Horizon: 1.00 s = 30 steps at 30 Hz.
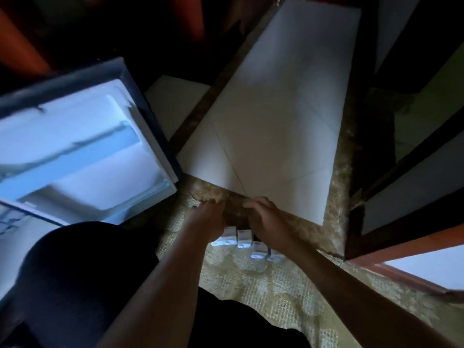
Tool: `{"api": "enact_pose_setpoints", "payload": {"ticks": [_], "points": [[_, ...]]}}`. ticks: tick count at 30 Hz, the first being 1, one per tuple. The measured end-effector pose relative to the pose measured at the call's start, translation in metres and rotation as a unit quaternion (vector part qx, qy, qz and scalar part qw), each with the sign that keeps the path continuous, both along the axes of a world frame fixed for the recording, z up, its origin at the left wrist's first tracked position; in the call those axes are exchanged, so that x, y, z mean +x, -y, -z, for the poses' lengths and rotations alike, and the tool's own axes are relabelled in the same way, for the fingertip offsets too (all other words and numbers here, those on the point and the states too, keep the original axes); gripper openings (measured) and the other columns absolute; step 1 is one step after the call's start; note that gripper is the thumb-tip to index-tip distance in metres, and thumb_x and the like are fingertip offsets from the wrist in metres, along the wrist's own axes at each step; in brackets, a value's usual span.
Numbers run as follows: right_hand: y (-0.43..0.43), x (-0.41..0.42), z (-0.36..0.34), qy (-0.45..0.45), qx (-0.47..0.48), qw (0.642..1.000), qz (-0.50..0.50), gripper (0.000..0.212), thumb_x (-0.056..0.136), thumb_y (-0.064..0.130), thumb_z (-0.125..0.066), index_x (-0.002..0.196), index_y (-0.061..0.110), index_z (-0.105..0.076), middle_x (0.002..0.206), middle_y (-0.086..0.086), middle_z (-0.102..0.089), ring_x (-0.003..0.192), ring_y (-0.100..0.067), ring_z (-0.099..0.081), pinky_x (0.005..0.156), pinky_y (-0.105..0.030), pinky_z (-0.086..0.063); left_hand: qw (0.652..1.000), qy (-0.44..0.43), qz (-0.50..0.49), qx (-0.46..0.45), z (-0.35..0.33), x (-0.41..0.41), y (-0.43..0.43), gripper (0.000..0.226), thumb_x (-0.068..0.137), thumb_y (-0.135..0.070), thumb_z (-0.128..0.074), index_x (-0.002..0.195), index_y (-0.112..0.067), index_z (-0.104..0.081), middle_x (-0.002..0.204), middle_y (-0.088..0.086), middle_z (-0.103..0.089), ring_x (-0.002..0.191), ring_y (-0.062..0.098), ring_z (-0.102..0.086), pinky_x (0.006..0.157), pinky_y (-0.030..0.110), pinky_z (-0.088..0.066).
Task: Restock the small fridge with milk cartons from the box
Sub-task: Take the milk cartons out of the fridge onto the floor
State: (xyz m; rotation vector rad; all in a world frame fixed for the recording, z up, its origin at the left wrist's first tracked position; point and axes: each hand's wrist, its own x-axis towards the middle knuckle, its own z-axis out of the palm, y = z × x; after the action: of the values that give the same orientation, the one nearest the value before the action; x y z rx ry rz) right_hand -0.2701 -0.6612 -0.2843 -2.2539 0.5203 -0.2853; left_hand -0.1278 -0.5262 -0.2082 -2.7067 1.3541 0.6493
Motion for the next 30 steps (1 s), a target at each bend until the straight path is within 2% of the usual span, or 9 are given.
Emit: {"api": "enact_pose_setpoints", "payload": {"ticks": [4, 7, 12, 16, 20, 23, 27, 30], "points": [[-0.017, 0.050, -0.038, 0.035, -0.055, 0.996, -0.066, 0.036, 0.088, 0.009, -0.060, 0.124, 0.013, -0.063, 0.123, -0.001, -0.055, 0.117, -0.019, -0.054, 0.102, -0.031, -0.044, 0.998, 0.045, -0.024, -0.035, -0.040, 0.021, -0.037, 0.050, 0.097, -0.034, -0.052, 0.145, -0.023, -0.039, 0.146, 0.005, -0.048, 0.133, 0.026, -0.048, 0.105, 0.043, -0.041], [-0.037, 0.087, -0.070, 0.052, -0.074, 0.989, -0.121, 0.038, 0.086, 0.006, -0.063, 0.124, 0.013, -0.063, 0.123, -0.002, -0.056, 0.116, -0.019, -0.055, 0.102, -0.031, -0.045, 0.995, 0.074, -0.048, -0.046, -0.077, 0.038, -0.071, 0.045, 0.098, -0.037, -0.048, 0.141, -0.026, -0.042, 0.144, 0.002, -0.050, 0.132, 0.024, -0.049, 0.103, 0.042, -0.039], [-0.080, 0.138, -0.137, 0.093, -0.074, 0.975, -0.190, 0.036, 0.096, 0.015, -0.057, 0.131, 0.022, -0.058, 0.132, 0.009, -0.050, 0.123, -0.010, -0.048, 0.104, -0.026, -0.042, 0.980, 0.152, -0.098, -0.076, -0.149, 0.070, -0.136, 0.051, 0.098, -0.044, -0.046, 0.145, -0.027, -0.039, 0.149, 0.000, -0.046, 0.137, 0.021, -0.043, 0.108, 0.040, -0.036], [-0.118, 0.175, -0.191, 0.132, -0.086, 0.954, -0.254, 0.034, 0.100, 0.018, -0.054, 0.134, 0.022, -0.055, 0.136, 0.010, -0.049, 0.129, -0.007, -0.043, 0.108, -0.023, -0.037, 0.967, 0.189, -0.150, -0.080, -0.186, 0.086, -0.188, 0.054, 0.100, -0.045, -0.043, 0.149, -0.026, -0.034, 0.153, -0.003, -0.040, 0.141, 0.019, -0.038, 0.113, 0.041, -0.030], [-0.162, 0.208, -0.228, 0.146, -0.135, 0.933, -0.301, 0.037, 0.099, 0.020, -0.054, 0.135, 0.022, -0.055, 0.135, 0.010, -0.049, 0.127, -0.008, -0.043, 0.105, -0.025, -0.037, 0.957, 0.203, -0.194, -0.073, -0.196, 0.090, -0.240, 0.055, 0.101, -0.045, -0.043, 0.151, -0.026, -0.031, 0.155, -0.002, -0.037, 0.142, 0.018, -0.036, 0.114, 0.039, -0.029], [-0.197, 0.226, -0.244, 0.141, -0.153, 0.918, -0.338, 0.038, 0.098, 0.022, -0.055, 0.137, 0.022, -0.053, 0.133, 0.011, -0.048, 0.124, -0.009, -0.043, 0.105, -0.026, -0.037, 0.946, 0.220, -0.226, -0.068, -0.192, 0.091, -0.283, 0.054, 0.099, -0.047, -0.043, 0.148, -0.026, -0.034, 0.150, -0.004, -0.043, 0.138, 0.016, -0.040, 0.113, 0.039, -0.031], [-0.240, 0.246, -0.257, 0.119, -0.173, 0.894, -0.396, 0.040, 0.100, 0.024, -0.050, 0.141, 0.023, -0.049, 0.138, 0.011, -0.046, 0.129, -0.007, -0.041, 0.106, -0.024, -0.035, 0.937, 0.221, -0.266, -0.054, -0.188, 0.092, -0.332, 0.053, 0.098, -0.047, -0.045, 0.146, -0.026, -0.038, 0.147, -0.004, -0.046, 0.136, 0.016, -0.042, 0.111, 0.039, -0.034], [-0.271, 0.261, -0.263, 0.112, -0.185, 0.879, -0.425, 0.042, 0.101, 0.026, -0.048, 0.142, 0.023, -0.047, 0.141, 0.010, -0.045, 0.130, -0.010, -0.042, 0.106, -0.029, -0.038, 0.931, 0.218, -0.290, -0.048, -0.185, 0.093, -0.359, 0.053, 0.099, -0.046, -0.046, 0.147, -0.025, -0.038, 0.150, -0.004, -0.043, 0.137, 0.017, -0.041, 0.112, 0.038, -0.033]]}}
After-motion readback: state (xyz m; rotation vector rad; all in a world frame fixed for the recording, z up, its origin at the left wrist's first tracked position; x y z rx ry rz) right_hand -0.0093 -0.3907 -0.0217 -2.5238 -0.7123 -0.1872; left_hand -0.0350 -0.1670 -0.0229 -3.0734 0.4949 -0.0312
